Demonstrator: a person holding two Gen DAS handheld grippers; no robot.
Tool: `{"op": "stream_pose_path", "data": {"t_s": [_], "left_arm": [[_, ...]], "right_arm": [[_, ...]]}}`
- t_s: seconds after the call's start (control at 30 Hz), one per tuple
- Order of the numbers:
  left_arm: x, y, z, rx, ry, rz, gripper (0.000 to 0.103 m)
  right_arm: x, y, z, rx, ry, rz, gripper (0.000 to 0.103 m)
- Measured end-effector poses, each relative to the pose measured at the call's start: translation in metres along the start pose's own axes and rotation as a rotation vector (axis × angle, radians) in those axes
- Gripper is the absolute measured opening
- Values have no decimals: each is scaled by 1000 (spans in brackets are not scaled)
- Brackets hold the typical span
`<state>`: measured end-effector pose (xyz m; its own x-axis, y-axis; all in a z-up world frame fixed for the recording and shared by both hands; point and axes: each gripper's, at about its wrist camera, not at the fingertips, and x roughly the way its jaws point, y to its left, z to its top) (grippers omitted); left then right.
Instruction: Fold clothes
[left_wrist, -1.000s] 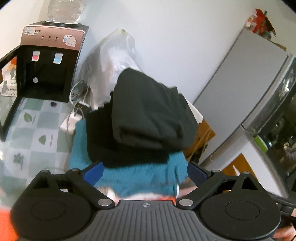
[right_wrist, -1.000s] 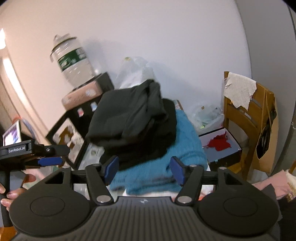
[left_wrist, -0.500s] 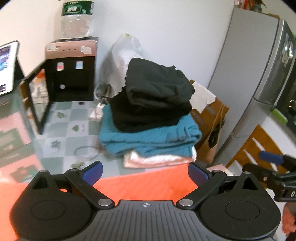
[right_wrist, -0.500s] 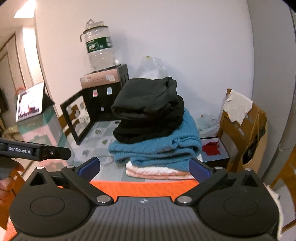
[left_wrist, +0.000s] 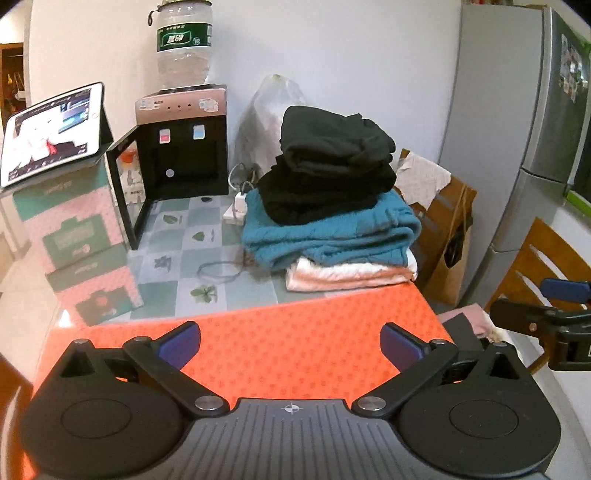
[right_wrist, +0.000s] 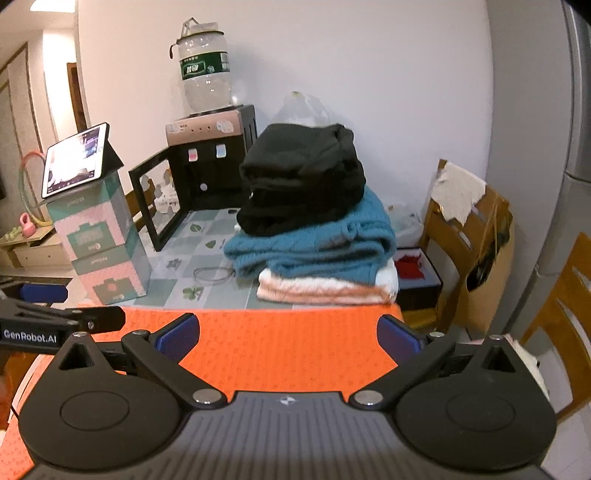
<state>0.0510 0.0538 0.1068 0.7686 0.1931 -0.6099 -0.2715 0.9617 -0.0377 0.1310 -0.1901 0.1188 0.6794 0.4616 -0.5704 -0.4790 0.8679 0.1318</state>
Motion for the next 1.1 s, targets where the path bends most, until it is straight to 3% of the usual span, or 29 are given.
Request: {"op": "stream_pose_path", "data": {"t_s": [0.27, 0.4, 0.53, 0.7, 1.1], "left_arm": [[-10, 8, -48, 0, 0, 103, 103], [-11, 13, -70, -16, 71, 104, 103], [-11, 12, -91, 31, 149, 94, 103], [-16, 12, -111, 37, 171, 66, 103], [-16, 24, -122, -26, 214, 101, 103]], "right_arm": [[-6, 10, -42, 53, 52, -8, 103], [-5, 13, -64, 98, 76, -24, 103], [-3, 16, -87, 154, 96, -67, 103], [-1, 23, -112, 168, 128, -95, 103], [2, 45, -143, 103, 185, -86, 103]]}}
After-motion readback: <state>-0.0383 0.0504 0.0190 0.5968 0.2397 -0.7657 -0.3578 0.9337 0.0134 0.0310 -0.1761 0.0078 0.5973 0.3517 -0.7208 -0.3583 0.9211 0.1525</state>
